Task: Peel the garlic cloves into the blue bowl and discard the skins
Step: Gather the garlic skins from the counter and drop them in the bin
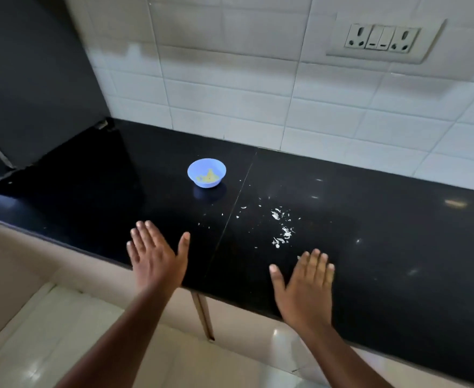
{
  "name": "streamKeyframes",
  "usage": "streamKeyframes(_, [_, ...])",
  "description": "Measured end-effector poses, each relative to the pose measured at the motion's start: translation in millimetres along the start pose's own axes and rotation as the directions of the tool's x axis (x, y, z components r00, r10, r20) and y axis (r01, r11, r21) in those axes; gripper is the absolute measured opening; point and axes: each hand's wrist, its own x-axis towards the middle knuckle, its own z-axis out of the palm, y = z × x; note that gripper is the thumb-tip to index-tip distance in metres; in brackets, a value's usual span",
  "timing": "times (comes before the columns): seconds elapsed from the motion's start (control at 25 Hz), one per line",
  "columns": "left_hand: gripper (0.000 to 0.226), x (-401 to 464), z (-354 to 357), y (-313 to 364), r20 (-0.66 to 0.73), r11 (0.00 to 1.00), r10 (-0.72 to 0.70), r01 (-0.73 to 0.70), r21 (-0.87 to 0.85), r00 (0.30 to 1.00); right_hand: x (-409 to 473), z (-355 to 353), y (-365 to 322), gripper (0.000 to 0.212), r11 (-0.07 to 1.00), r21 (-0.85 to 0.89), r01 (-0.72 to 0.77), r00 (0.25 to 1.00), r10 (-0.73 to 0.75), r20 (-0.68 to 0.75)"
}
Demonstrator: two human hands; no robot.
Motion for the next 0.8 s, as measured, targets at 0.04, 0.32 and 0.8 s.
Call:
streamKeyframes(0.04, [0.109, 20, 3, -2, 0.045, 0.999, -0.005, 0.003, 0.040, 0.999, 9, 4, -22, 0.121, 0.999, 0.025, 0.021, 1.000, -0.021, 0.001])
streamKeyframes(0.32, [0.107, 56, 31, 33, 0.242, 0.892, 0.263, -0.331, 0.307, 0.934, 72, 7, -57, 0.070, 0.832, 0.520, 0.192, 0.978, -0.120, -0.168])
streamKeyframes(0.8, [0.081, 37, 63, 124, 0.140, 0.753, 0.594, -0.485, -0.445, 0.792, 124, -7, -23, 0.108, 0.889, 0.020, 0.457, 0.882, -0.456, 0.116])
